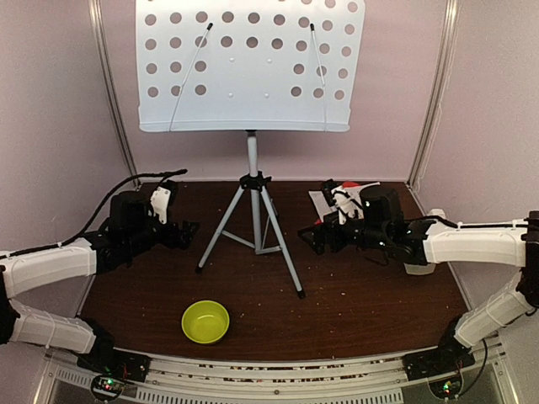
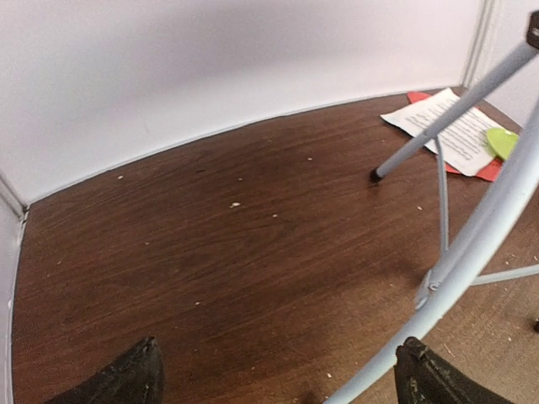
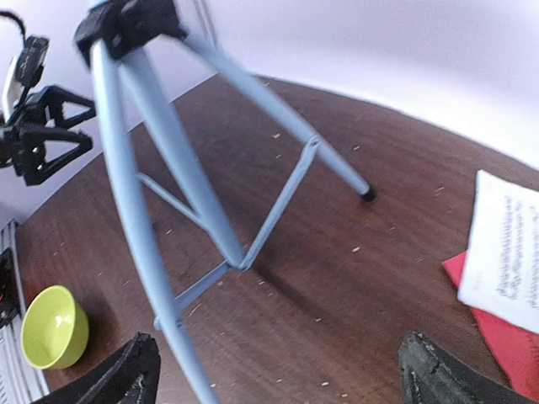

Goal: Set up the instrument practice props

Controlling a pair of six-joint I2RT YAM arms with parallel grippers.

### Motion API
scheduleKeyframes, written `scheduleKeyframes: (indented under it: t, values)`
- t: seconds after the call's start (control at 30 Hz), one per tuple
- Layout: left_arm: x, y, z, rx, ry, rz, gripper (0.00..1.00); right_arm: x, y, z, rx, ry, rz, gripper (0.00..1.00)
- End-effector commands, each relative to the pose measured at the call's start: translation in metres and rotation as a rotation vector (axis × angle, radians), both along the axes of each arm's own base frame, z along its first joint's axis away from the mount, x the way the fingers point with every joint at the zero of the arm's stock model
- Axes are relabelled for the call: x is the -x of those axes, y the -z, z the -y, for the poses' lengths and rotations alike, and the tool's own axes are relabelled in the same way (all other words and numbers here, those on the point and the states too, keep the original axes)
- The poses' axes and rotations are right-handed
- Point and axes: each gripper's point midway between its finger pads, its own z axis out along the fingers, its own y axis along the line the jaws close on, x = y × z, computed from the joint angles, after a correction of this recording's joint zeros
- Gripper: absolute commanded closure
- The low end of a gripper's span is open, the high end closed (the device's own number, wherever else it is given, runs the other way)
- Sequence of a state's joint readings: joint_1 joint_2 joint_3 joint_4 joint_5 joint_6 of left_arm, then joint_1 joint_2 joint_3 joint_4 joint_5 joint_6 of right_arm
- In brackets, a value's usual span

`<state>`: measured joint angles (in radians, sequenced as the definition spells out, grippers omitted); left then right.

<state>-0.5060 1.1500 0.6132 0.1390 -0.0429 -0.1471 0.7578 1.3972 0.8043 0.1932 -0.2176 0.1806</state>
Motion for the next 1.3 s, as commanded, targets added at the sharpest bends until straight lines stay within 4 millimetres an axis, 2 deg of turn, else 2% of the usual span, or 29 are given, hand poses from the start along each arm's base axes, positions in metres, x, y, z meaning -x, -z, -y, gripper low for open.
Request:
scheduleKeyframes:
  t: [0.0,0.1,0.2,0.33,0.5,0.73,0.8,0.9,1.07,1.27]
  values:
    - [-0.01,0.001,-0.031,0.037,-0.179,-0.046,0.02,-0.037,-0.034,0.048,0.057,0.227,0.101,0.0]
    - [-0.016,0.005,-0.038,0.047,-0.234,-0.093,0.02,-0.052,-0.053,0.076,0.078,0.362,0.157,0.0]
    - [-0.023,0.006,-0.041,0.06,-0.279,-0.125,0.02,-0.062,-0.065,0.089,0.113,0.402,0.202,0.0]
    - [-0.029,0.001,-0.044,0.087,-0.315,-0.126,0.02,-0.082,-0.055,0.092,0.218,0.404,0.12,0.0]
    - [-0.032,0.004,-0.052,0.067,-0.377,-0.144,0.02,-0.116,-0.039,0.094,0.348,0.518,0.019,0.0]
    - [-0.036,0.009,-0.064,0.008,-0.454,-0.192,0.02,-0.154,-0.001,0.084,0.472,0.597,-0.082,0.0]
    - [-0.036,0.009,-0.064,0.014,-0.458,-0.191,0.02,-0.164,0.023,0.08,0.537,0.612,-0.12,0.0]
    - [-0.035,0.013,-0.066,0.011,-0.47,-0.2,0.02,-0.177,0.043,0.073,0.596,0.621,-0.15,0.0]
    - [-0.033,0.02,-0.067,0.009,-0.478,-0.219,0.02,-0.195,0.069,0.067,0.693,0.643,-0.177,0.02]
    - [-0.033,0.02,-0.07,-0.008,-0.49,-0.22,0.02,-0.216,0.088,0.064,0.805,0.66,-0.174,0.04]
